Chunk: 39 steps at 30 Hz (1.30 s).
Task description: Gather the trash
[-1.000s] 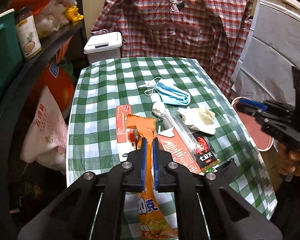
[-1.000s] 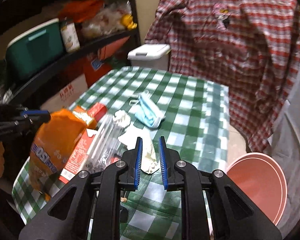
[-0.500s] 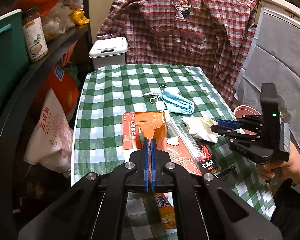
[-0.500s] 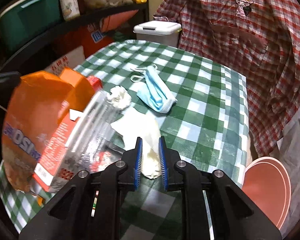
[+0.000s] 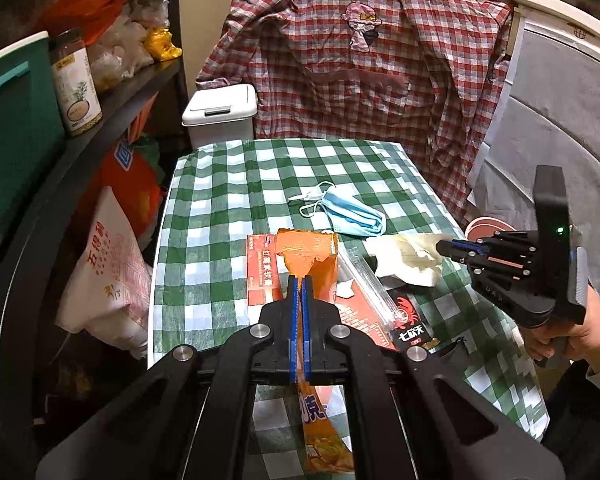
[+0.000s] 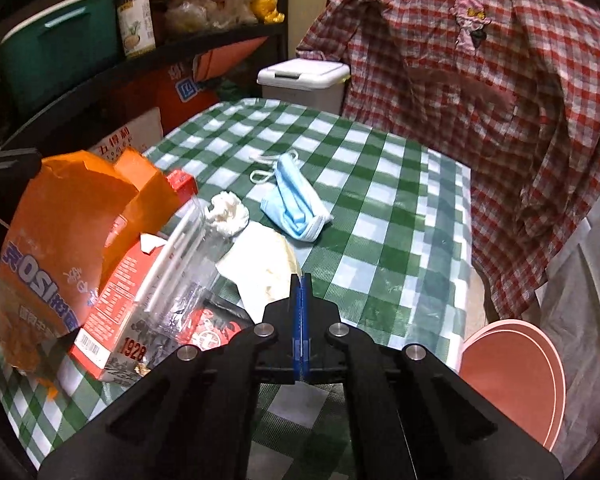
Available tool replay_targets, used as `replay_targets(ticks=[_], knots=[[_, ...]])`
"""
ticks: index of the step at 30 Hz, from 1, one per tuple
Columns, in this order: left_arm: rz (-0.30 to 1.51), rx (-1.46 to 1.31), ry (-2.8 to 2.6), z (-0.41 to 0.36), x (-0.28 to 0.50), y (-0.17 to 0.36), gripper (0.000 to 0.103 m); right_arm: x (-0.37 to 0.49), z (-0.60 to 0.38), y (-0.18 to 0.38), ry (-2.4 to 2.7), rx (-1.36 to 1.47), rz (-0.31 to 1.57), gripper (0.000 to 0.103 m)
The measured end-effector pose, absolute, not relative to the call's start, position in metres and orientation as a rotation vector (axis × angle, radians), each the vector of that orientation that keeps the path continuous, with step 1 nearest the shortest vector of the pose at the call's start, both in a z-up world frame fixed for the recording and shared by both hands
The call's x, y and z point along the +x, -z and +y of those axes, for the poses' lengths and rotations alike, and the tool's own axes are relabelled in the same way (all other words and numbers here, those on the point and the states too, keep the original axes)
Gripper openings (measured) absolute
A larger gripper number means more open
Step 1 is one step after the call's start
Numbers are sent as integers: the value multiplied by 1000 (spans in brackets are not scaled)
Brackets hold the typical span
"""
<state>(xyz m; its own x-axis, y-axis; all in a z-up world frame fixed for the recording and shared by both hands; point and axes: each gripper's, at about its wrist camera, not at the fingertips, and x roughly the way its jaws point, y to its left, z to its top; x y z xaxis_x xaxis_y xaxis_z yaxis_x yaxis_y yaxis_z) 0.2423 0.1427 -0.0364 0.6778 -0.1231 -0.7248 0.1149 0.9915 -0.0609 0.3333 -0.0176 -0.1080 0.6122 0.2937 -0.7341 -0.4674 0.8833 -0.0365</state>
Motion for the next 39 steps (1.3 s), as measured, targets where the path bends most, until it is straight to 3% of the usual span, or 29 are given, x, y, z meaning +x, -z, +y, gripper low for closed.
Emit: replay_targets(ticks=[19,39], knots=[[703,-68,121,132,226,4,1,294,-69,55,-388,-153,672,0],[606,-41,198,68,220,-20,1,260,-149,15,-277,-74,585,0]])
